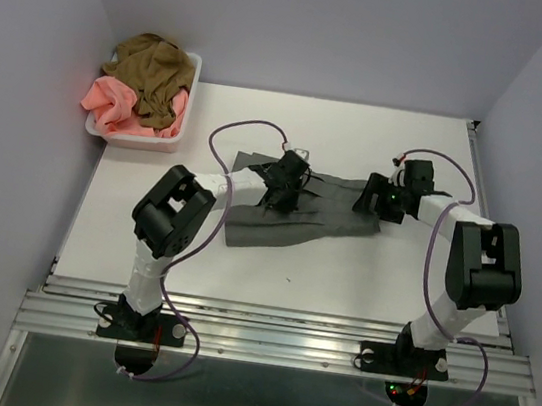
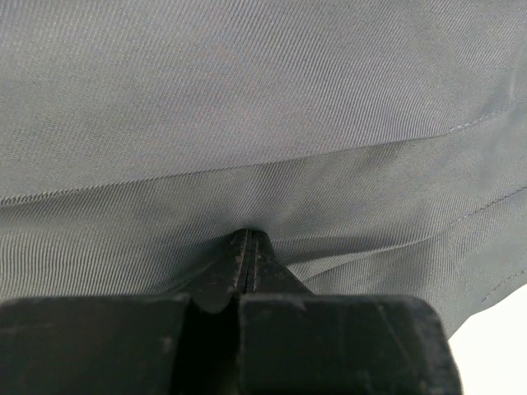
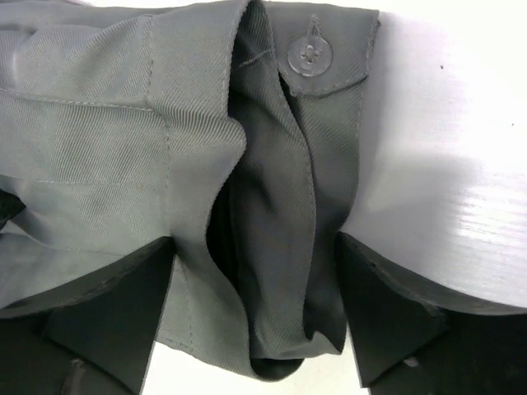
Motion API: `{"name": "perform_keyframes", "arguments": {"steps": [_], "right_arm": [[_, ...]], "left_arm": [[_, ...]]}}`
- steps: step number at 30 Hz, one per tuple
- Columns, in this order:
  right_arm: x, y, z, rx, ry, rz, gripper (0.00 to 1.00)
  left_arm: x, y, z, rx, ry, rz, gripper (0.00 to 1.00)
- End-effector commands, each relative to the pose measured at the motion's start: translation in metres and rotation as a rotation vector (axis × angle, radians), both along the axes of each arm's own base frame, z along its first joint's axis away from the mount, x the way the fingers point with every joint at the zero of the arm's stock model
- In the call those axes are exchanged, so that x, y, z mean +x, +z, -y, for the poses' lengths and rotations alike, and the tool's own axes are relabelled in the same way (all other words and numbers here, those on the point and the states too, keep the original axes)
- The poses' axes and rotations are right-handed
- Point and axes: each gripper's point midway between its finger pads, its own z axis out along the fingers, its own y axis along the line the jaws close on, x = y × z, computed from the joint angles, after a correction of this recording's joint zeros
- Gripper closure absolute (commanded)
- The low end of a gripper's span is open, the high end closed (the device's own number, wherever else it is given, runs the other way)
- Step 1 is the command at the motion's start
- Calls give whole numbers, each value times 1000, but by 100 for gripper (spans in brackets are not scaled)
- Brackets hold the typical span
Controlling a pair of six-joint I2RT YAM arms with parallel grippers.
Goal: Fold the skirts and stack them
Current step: Fold the skirt
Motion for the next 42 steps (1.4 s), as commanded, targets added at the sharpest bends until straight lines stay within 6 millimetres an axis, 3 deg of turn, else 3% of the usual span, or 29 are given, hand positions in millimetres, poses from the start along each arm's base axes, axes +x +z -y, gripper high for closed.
{"name": "perform_keyframes", "arguments": {"steps": [1, 4, 5, 6, 8, 11, 12, 16, 19, 27, 36, 42], "right_arm": [[-23, -21, -9, 56, 52, -107, 26], [-24, -18, -11, 67, 72, -108, 50], [-23, -16, -11, 67, 79, -102, 67], [-23, -13, -10, 61, 75, -99, 74], [-13, 5, -5, 29, 57, -54, 87], [1, 33, -1, 7, 33, 12, 97], [7, 53, -1, 13, 28, 63, 99], [13, 92, 1, 9, 5, 148, 99], [11, 115, -11, 12, 30, 178, 99], [8, 143, -51, -66, 76, 176, 99], [-1, 184, -157, 94, 281, 236, 99], [2, 171, -192, 123, 294, 191, 99]], "left_arm": [[-9, -20, -5, 19, -14, -34, 100], [-11, -26, -3, 10, -12, -52, 100], [-11, -28, -3, 9, -9, -55, 100], [-11, -29, -3, 5, -6, -56, 100], [-11, -30, -1, 0, -6, -56, 100], [-10, -33, 0, -6, -6, -61, 100], [-9, -34, 2, -9, -5, -59, 100], [-12, -39, 9, -30, -28, -81, 100], [-9, -40, 14, -44, -32, -81, 100], [-3, -32, 27, -88, -36, -75, 100], [-5, -39, 32, -107, -32, -91, 100], [-11, -42, 33, -122, -31, -112, 100]]}}
